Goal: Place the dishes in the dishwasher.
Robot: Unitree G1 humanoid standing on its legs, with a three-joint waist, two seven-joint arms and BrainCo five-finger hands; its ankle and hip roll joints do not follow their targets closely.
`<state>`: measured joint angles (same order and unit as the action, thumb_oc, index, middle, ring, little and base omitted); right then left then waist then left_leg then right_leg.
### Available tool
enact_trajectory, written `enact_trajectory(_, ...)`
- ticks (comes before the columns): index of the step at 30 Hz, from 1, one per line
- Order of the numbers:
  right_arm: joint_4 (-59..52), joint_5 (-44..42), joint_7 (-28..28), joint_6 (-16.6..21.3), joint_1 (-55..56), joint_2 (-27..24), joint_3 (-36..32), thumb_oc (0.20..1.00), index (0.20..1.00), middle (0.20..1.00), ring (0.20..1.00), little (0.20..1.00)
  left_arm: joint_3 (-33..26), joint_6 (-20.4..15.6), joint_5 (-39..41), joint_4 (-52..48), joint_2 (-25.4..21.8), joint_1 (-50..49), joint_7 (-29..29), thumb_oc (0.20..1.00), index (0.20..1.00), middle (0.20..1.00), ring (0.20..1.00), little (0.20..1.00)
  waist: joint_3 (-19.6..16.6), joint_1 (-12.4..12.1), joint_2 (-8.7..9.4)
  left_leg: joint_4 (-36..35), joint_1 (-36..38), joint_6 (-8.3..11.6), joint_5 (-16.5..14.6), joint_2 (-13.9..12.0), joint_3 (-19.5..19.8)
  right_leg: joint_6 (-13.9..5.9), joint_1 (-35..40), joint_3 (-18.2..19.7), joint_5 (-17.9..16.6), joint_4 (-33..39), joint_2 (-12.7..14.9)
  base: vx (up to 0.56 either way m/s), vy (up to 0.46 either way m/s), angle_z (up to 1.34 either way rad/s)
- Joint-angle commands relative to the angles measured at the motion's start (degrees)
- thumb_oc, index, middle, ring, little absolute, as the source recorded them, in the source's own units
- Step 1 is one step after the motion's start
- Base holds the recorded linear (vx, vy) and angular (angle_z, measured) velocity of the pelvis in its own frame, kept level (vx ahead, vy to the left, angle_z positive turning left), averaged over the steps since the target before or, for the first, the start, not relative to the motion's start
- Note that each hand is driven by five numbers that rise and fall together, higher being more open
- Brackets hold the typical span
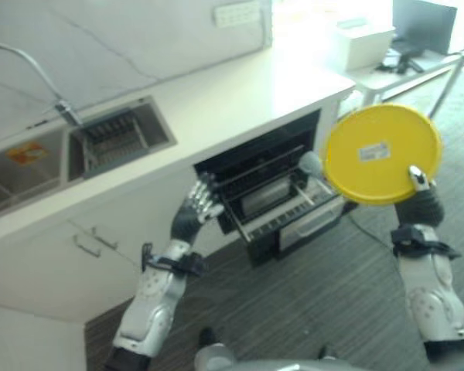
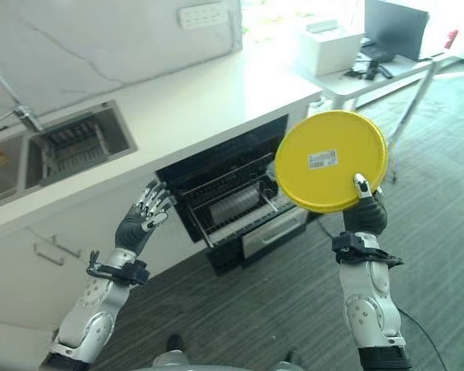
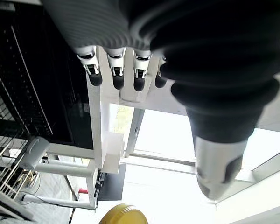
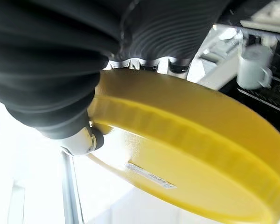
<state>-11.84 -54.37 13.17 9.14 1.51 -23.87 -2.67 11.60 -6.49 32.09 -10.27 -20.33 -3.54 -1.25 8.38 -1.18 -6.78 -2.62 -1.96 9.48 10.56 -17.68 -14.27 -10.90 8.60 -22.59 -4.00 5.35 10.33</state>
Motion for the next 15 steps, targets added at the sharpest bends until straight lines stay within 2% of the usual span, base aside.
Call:
enact_trajectory(1,-6.23,2.55,-3.95,2.75,-6.08,1.66,-3.14,0.200,0.200,0.200,0.200,0.200,-0.86,-4.09,0.28,-3.32,-5.26,4.59,-1.55,1.000,1.000,1.000,1.000,1.000,1.97,-1.16,5.95,-2.38,-1.56,-1.00,-1.82,5.07,-3.15,3.15,3.36,2.37,6.19,-0.35,-3.87,0.20,0.126,0.28)
enact_trajectory(5,-7.72,2.23,-6.90,1.21,-3.65,1.28,-3.58,0.200,0.200,0.200,0.200,0.200,-1.02,-4.15,0.84,-4.12,-6.06,3.71,-2.08,1.000,1.000,1.000,1.000,1.000,1.05,-1.11,7.01,-2.38,-0.29,-2.95,-4.13,7.47,-2.26,1.69,4.36,3.44,6.08,-0.35,-2.22,0.32,0.253,-0.02)
enact_trajectory(9,-7.49,4.14,-7.64,3.04,-3.39,1.73,-3.85,0.200,0.200,0.200,0.200,0.200,-0.84,-3.84,-0.20,-3.62,-6.76,5.32,-2.42,1.000,1.000,1.000,1.000,1.000,0.90,-1.68,9.08,-2.38,0.89,-4.82,-6.35,10.40,-0.31,-0.12,5.19,3.27,4.83,-0.91,0.27,0.24,0.199,-0.11)
enact_trajectory(12,-8.05,4.40,-4.91,3.94,-4.69,2.94,-3.22,0.200,0.200,0.200,0.200,0.200,-0.66,-3.34,-2.35,-3.02,-7.56,6.50,-2.53,1.000,1.000,1.000,1.000,1.000,1.49,-2.27,9.49,-2.38,1.62,-6.30,-7.30,11.98,1.77,-0.65,2.50,3.35,4.93,-7.68,1.84,0.22,0.238,0.12)
enact_trajectory(13,-7.85,4.27,-4.66,4.09,-4.43,4.39,-2.65,0.200,0.200,0.200,0.200,0.200,-1.18,-3.19,-2.78,-3.49,-7.67,5.92,-3.53,1.000,1.000,1.000,1.000,1.000,1.70,-2.72,9.49,-2.38,2.08,-7.48,-7.85,12.81,2.26,-0.60,1.00,3.67,3.17,-12.97,2.55,0.23,0.260,0.16)
enact_trajectory(15,-7.37,4.15,-5.28,4.30,-4.12,5.33,-2.12,0.200,0.200,0.200,0.200,0.200,-1.17,-3.18,-3.46,-4.04,-7.94,5.58,-3.87,1.000,1.000,1.000,1.000,1.000,1.98,-2.82,9.36,-2.38,2.36,-8.45,-8.29,13.35,2.91,-0.61,-1.31,4.55,1.85,-17.89,2.66,0.18,0.200,0.08)
